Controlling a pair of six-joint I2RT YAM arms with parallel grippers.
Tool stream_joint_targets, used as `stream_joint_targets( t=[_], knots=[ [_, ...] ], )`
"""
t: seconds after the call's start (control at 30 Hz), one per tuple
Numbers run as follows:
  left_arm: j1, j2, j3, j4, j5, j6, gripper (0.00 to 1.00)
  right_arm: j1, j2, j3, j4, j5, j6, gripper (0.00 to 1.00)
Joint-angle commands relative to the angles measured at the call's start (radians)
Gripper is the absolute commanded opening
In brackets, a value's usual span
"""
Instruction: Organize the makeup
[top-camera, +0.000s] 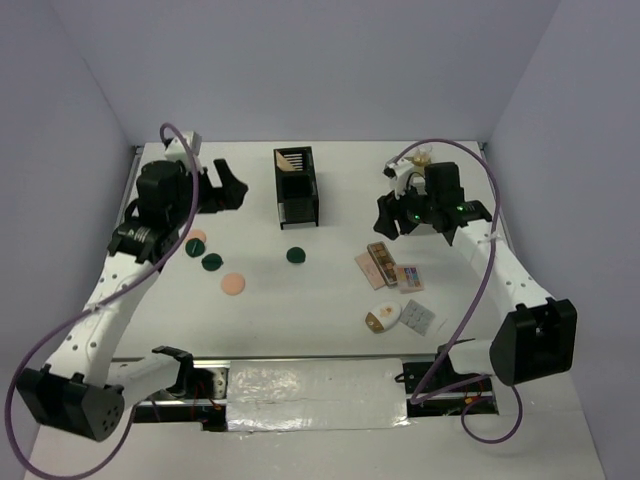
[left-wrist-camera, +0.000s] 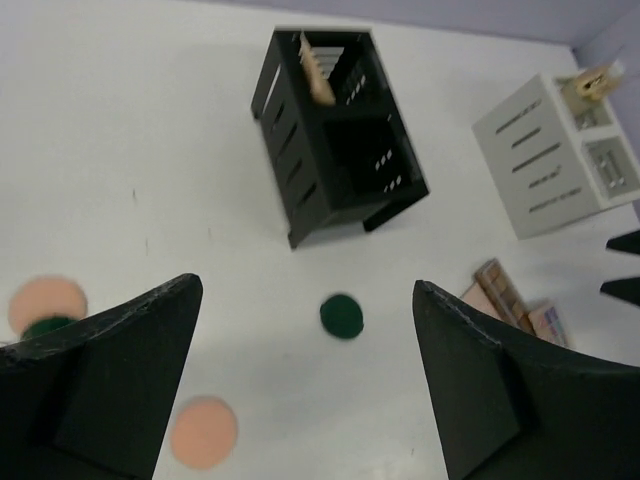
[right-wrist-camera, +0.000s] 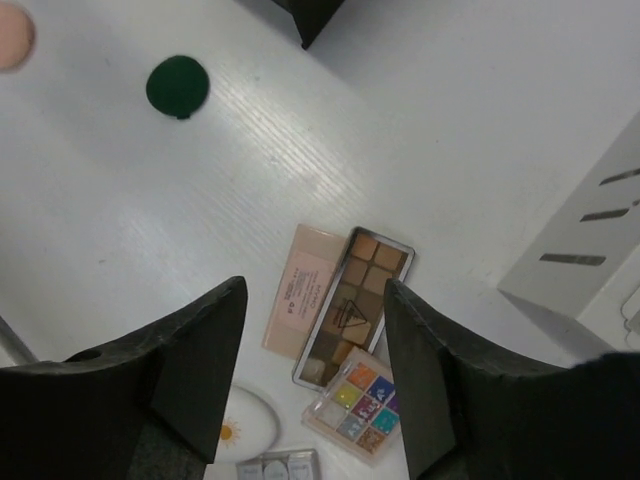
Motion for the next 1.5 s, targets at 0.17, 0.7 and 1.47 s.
stream_joint_targets(
  t=[0.17,0.7,1.47],
  knots=[
    [0.061,-0.186,-0.266,0.001,0.062,-0.023,0.99,-0.005,0.097,0.047,-0.142,0.142,-0.005,0.79],
    [0.066,-0.289,-0.430,0.001,0.096,0.000,0.99,0.090,0.374,0.137,-0.183,0.316,-0.006,0.98],
    [0.072,-0.336,-0.445,-0.013,0.098,0.012,0.99,0.000,0.285,-0.073,-0.274,0.430,0.075,0.97]
  ],
)
